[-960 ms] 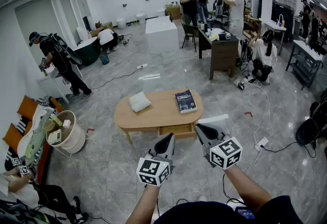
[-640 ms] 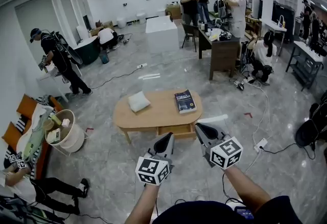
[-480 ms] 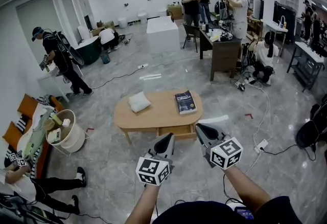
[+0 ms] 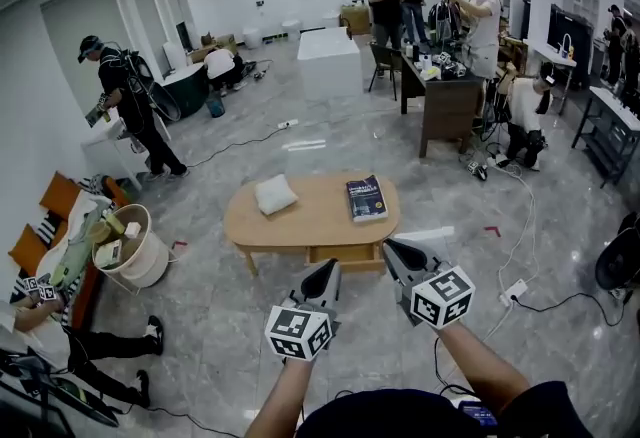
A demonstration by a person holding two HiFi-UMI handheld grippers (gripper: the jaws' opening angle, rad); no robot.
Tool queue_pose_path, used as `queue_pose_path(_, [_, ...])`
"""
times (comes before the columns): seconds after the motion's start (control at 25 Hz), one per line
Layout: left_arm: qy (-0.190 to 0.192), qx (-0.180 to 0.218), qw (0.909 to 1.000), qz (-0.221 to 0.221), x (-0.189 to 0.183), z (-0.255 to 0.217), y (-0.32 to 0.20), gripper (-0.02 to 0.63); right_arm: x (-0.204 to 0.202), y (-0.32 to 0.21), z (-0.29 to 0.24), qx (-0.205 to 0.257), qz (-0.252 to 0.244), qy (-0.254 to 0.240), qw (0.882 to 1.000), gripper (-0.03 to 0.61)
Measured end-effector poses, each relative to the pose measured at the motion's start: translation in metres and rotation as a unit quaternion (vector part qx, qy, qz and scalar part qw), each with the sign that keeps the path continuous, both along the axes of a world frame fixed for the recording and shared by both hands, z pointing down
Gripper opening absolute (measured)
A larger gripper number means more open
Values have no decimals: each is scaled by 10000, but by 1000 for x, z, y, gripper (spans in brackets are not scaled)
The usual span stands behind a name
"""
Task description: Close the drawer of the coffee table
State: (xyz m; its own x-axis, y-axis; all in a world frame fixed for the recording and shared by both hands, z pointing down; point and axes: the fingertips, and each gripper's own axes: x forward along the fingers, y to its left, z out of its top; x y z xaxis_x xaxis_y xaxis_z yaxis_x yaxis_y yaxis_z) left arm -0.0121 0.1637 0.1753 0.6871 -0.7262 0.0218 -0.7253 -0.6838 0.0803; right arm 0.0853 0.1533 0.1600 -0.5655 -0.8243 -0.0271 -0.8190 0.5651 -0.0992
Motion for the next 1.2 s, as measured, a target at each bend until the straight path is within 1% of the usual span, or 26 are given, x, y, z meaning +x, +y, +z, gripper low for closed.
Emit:
queue_pose_path(0.2, [154,-189,9996,-167,11,10,-3,0,17,-4,6,-26,-87,-34,10000,14])
queue_pose_path(0.56, [-45,-214,9994,-262,36,20,-5,0,49,-13,17,-84,-88,-153,9998,14])
queue_pose_path(0.68, [-126,-248,9991,-321,37,21,-10,0,55,-14,17,-110,-91,-175,9997,14])
queue_pose_path(0.84, [2,-297,9989,-363,35,19,-18,0,64,-20,21,-113,-70,-203,9997,14])
queue_pose_path(1.2, [-51,-316,9985,-435,40,20,-32,1,77,-35,21,-120,-54,-264,9996,14])
